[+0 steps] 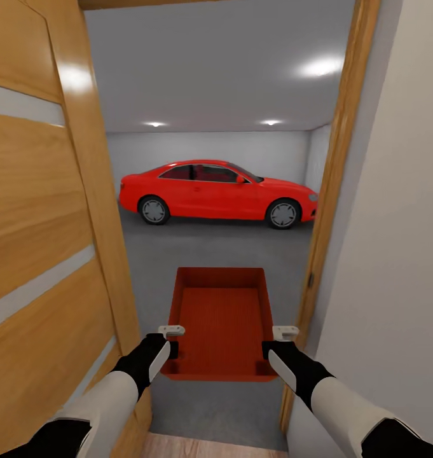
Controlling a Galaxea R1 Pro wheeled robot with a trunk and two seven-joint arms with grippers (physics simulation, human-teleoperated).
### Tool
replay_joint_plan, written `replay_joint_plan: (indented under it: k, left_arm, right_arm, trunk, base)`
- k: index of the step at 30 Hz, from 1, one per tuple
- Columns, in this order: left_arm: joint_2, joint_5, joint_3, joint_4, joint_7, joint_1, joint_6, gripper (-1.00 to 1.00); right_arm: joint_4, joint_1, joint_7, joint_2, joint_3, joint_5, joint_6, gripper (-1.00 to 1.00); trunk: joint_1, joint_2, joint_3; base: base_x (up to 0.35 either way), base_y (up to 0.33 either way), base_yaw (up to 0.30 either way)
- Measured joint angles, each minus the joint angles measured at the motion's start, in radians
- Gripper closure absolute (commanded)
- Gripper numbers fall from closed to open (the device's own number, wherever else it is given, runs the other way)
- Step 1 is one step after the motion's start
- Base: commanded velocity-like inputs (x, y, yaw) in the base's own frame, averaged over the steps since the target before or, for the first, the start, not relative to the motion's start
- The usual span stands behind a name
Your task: Move the two storage containers from the living room to the garage. In the garage, place one container on the floor and stack the other container on top of it (either order is fine).
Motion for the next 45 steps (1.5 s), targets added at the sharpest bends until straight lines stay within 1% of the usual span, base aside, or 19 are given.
replay_joint_plan:
  k: [5,9,27,31,38,45]
  left_arm:
    - [0.000,0.000,0.000,0.000,0.000,0.000,0.000,1.00]
    - [0.000,-0.001,0.000,0.000,-0.001,0.000,-0.001,1.00]
    - [0.000,-0.001,0.001,0.000,-0.001,0.000,0.000,1.00]
    - [0.000,0.000,0.000,0.000,0.000,0.000,0.000,1.00]
    - [0.000,-0.001,0.000,0.000,0.000,0.000,0.001,1.00]
    - [0.000,-0.003,0.001,0.000,-0.002,0.000,0.000,1.00]
  right_arm:
    - [0.000,0.000,0.000,0.000,0.000,0.001,0.000,1.00]
    - [0.000,0.000,0.000,-0.002,0.004,-0.004,-0.001,1.00]
    - [0.000,0.000,-0.001,0.000,0.000,0.000,0.000,1.00]
    - [0.000,0.000,0.000,0.000,0.000,-0.001,0.000,1.00]
    - [0.000,0.000,0.000,0.000,0.001,-0.002,0.000,1.00]
    - [0.000,0.000,0.000,-0.001,0.001,-0.002,-0.001,1.00]
  trunk:
    - [0.000,0.000,0.000]
    - [0.000,0.000,0.000]
    - [0.000,0.000,0.000]
    - [0.000,0.000,0.000]
    - [0.000,0.000,0.000]
    - [0.000,0.000,0.000]
  base:
    - [0.199,0.253,-0.004]
    - [0.162,0.155,-0.130]
    - [0.011,0.005,-0.227]
    - [0.077,0.119,-0.044]
    - [0.146,0.242,-0.005]
    - [0.044,0.052,0.000]
